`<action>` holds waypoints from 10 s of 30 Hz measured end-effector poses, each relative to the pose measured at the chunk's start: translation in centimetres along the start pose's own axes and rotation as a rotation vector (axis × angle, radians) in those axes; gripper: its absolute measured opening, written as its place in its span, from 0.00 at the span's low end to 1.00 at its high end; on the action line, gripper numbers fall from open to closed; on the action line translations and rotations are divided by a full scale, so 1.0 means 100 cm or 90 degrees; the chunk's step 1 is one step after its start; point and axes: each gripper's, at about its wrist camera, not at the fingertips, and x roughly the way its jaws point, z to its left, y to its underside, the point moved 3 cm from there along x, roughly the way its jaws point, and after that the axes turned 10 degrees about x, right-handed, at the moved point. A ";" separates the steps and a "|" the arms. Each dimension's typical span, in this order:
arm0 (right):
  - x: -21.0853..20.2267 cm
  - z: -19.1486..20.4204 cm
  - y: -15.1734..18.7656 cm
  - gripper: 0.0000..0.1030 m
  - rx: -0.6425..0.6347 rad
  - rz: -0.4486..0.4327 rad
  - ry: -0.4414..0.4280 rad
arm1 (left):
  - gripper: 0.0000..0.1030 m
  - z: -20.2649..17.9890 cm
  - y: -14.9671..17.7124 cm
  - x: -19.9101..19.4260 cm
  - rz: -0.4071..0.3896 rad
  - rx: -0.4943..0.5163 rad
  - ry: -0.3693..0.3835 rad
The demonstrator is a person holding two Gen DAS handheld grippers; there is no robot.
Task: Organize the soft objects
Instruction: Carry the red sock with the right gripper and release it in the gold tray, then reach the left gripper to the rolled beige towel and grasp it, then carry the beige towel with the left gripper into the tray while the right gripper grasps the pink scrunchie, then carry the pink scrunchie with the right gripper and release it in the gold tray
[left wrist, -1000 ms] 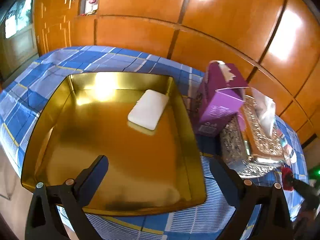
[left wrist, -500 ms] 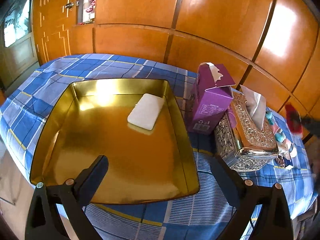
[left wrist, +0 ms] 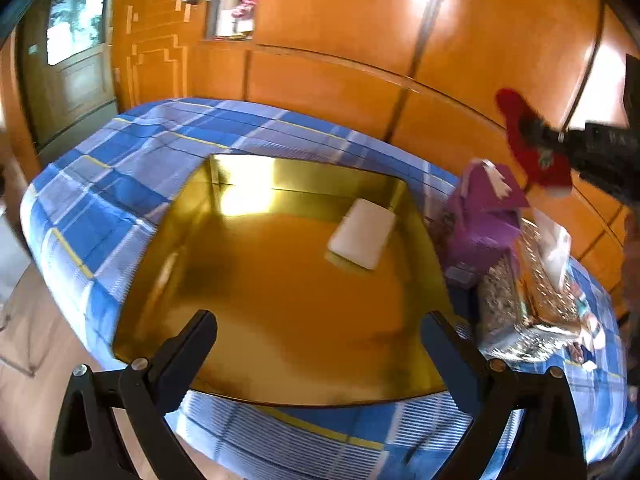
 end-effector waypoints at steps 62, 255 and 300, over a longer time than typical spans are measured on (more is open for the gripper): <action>-0.093 -0.071 0.126 0.41 0.019 -0.115 0.203 | 0.99 -0.064 -0.005 -0.032 -0.046 0.102 0.048; -0.125 -0.260 0.236 0.15 0.373 0.004 0.264 | 0.98 -0.038 -0.006 0.015 -0.012 0.047 -0.046; 0.018 0.024 0.111 0.15 0.002 0.101 -0.050 | 1.00 0.017 0.006 0.011 -0.003 -0.016 -0.078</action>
